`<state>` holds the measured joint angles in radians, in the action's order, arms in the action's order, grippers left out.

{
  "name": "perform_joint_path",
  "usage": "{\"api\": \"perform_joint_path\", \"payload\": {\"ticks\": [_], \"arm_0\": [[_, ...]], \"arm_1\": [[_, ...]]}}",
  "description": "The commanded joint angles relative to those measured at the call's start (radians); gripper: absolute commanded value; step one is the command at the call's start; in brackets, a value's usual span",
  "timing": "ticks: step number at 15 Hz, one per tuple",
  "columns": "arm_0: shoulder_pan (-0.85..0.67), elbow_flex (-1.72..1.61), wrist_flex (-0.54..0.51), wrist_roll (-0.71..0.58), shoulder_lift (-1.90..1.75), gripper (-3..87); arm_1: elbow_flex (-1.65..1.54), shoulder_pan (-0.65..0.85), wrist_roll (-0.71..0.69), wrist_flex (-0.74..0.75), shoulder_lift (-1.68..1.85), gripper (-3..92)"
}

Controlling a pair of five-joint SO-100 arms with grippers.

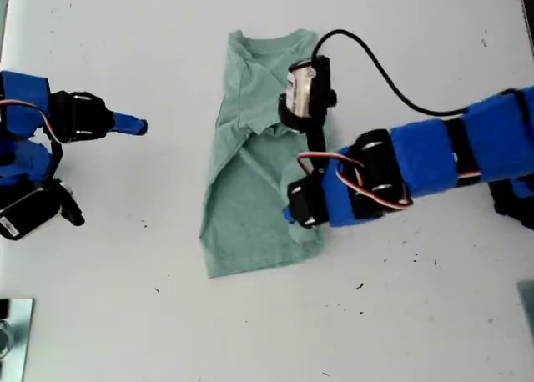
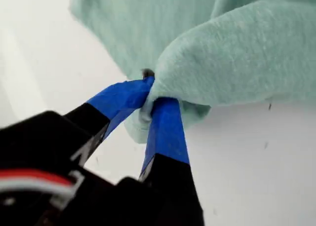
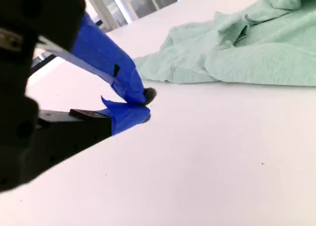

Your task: Fold t shirt

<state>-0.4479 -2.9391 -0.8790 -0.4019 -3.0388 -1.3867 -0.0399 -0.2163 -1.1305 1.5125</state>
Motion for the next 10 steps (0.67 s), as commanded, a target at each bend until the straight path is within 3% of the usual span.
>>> {"api": "perform_joint_path", "payload": {"ticks": [1, 3, 4, 5, 10], "arm_0": [[0.023, 0.012, -0.006, 0.011, -0.014, -0.2], [0.025, 0.012, -0.008, 0.011, -0.014, -0.2], [0.025, 0.012, -0.008, 0.011, -0.014, -0.2], [0.02, 0.012, -0.008, 0.011, -0.014, -0.2], [0.021, 0.012, -0.009, 0.011, -0.014, -0.2]], "arm_1": [[0.003, 0.057, -0.002, 0.126, -0.114, 2.8], [0.002, 0.032, -0.026, 0.232, -0.189, 14.7], [0.012, 0.003, -0.064, 0.244, -0.192, 23.3], [0.029, -0.028, -0.078, 0.209, -0.167, 25.7], [0.379, -0.129, -0.107, -0.342, 0.11, 25.8]]}}
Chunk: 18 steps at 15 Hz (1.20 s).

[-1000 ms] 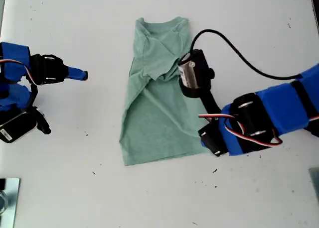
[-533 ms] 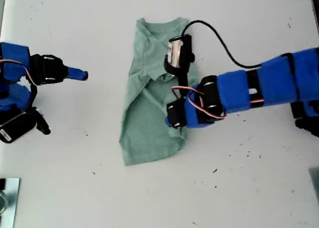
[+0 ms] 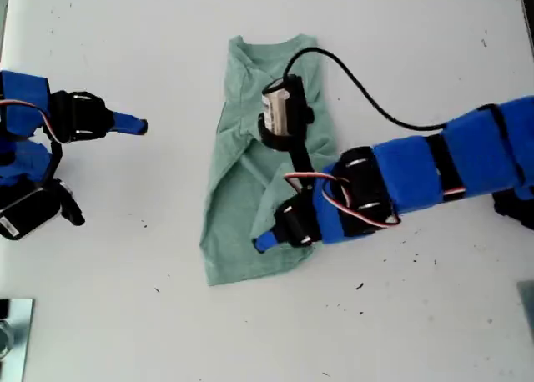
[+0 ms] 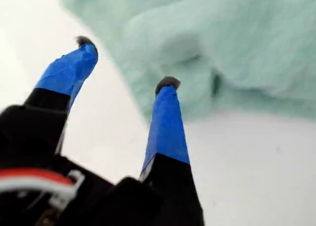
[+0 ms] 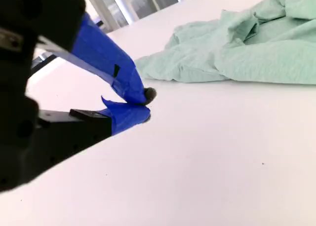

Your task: Fold t shirt

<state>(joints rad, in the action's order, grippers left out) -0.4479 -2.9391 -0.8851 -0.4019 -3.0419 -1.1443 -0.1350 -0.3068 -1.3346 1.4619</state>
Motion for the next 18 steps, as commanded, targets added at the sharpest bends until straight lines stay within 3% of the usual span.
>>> {"api": "perform_joint_path", "payload": {"ticks": [1, 4, 8, 10, 13, 16, 17, 18], "arm_0": [[0.021, 0.012, -0.003, 0.012, -0.011, -0.2], [0.026, 0.017, -0.006, 0.025, -0.012, -0.2], [0.058, 0.008, -0.009, 0.058, -0.031, -0.2], [0.075, 0.0, -0.011, 0.094, -0.026, -0.2], [0.167, 0.043, -0.025, 0.183, 0.012, -0.2], [0.324, 0.457, -0.235, 0.328, 0.383, -0.2], [0.391, 0.652, -0.351, 0.37, 0.56, 5.0], [0.466, 0.854, -0.453, 0.411, 0.716, 24.4]], "arm_1": [[0.117, -0.048, -0.009, -0.163, 0.258, 25.8], [-0.133, -0.018, -0.048, -0.209, 0.518, 25.0], [-1.023, 0.186, -0.127, -0.081, 1.062, 2.6], [-1.374, 0.278, -0.12, -0.048, 1.308, 2.5], [-1.473, 0.324, -0.114, -0.091, 1.393, 2.5], [-1.457, 0.357, -0.144, -0.087, 1.393, 2.5], [-1.457, 0.359, -0.143, -0.078, 1.393, 2.5], [-1.456, 0.359, -0.14, -0.071, 1.393, 2.5]]}}
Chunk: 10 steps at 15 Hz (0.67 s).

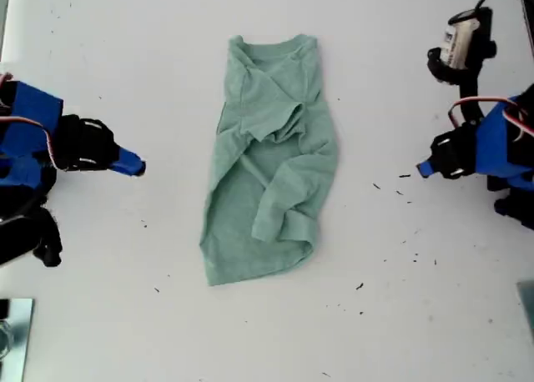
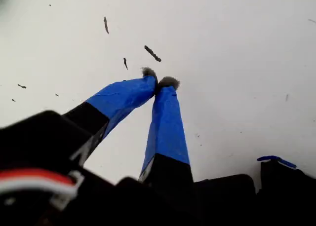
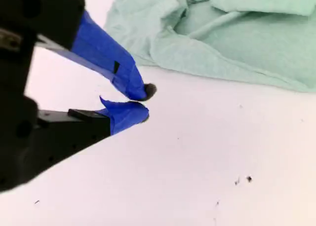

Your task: Fold t shirt

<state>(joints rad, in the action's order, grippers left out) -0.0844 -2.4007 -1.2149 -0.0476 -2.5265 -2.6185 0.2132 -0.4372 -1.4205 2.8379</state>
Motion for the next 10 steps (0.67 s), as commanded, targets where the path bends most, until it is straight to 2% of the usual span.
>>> {"api": "perform_joint_path", "payload": {"ticks": [1, 3, 4, 10], "arm_0": [[0.163, 0.471, -0.166, 0.071, 0.314, 27.3], [0.216, 0.601, -0.186, 0.091, 0.457, 27.7], [0.216, 0.584, -0.158, 0.091, 0.5, 27.9], [0.239, 0.584, 0.089, 0.069, 0.845, 28.8]], "arm_1": [[0.023, 0.011, -0.003, 0.018, 0.017, 2.5], [0.028, 0.002, 0.006, 0.028, 0.018, 2.5], [0.028, -0.005, 0.009, 0.041, 0.018, 2.5], [0.029, -0.028, 0.014, 0.054, 0.018, 2.5]]}}
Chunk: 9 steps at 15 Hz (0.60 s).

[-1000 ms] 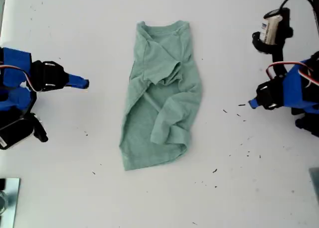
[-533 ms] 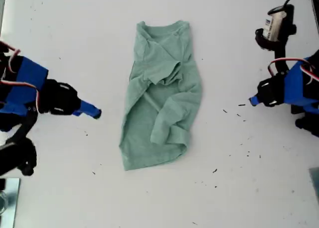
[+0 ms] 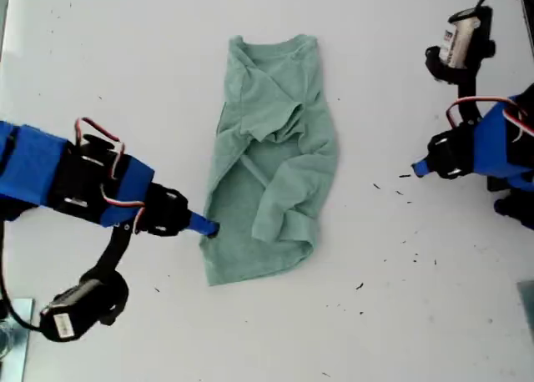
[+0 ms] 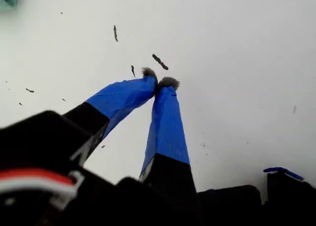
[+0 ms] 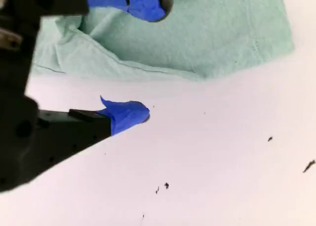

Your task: Fold t shirt

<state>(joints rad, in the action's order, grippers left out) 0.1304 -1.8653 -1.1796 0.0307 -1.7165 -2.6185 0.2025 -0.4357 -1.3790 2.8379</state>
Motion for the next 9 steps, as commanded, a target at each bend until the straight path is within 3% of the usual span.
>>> {"api": "perform_joint_path", "payload": {"ticks": [1, 3, 5, 6, 7, 9], "arm_0": [[0.025, 0.048, 0.089, -0.014, 0.089, 29.2], [0.029, 0.04, 0.17, -0.035, 0.179, 22.1], [0.04, 0.037, 0.218, -0.034, 0.252, 1.7], [0.041, 0.034, 0.219, -0.034, 0.256, -0.2], [0.037, 0.032, 0.193, -0.028, 0.212, -0.3], [0.008, 0.048, 0.015, -0.002, 0.012, -0.3]], "arm_1": [[0.037, -0.023, 0.014, 0.012, 0.02, 2.5], [0.04, -0.035, 0.02, 0.009, 0.02, 2.5], [0.038, -0.049, 0.029, 0.005, 0.02, 2.5], [0.038, -0.054, 0.035, 0.003, 0.025, 2.5], [0.037, -0.057, 0.04, 0.002, 0.031, 2.5], [0.028, -0.058, 0.049, -0.002, 0.057, 2.5]]}}
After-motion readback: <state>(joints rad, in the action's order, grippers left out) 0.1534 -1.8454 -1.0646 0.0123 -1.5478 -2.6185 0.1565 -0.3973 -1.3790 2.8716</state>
